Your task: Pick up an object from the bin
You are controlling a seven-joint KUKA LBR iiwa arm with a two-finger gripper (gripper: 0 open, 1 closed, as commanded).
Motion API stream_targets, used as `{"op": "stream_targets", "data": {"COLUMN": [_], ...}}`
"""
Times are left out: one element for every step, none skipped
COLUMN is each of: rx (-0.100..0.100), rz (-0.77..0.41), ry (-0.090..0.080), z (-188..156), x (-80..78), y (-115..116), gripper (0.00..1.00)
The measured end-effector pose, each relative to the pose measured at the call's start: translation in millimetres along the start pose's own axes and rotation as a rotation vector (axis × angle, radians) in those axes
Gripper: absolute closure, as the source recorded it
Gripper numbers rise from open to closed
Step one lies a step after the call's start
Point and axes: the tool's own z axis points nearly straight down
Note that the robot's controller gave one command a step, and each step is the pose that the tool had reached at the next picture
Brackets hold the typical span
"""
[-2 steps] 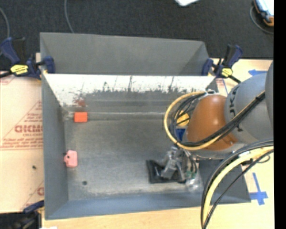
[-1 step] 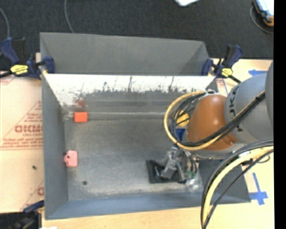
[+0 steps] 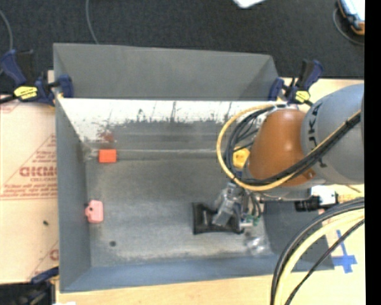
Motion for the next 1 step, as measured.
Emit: {"op": "stream_targets", "data": {"rx": [0.002], "rz": [0.016], "ry": [0.006], "z": [39.9], "x": [1.2], "y": [11.0], "gripper": [1.00]}}
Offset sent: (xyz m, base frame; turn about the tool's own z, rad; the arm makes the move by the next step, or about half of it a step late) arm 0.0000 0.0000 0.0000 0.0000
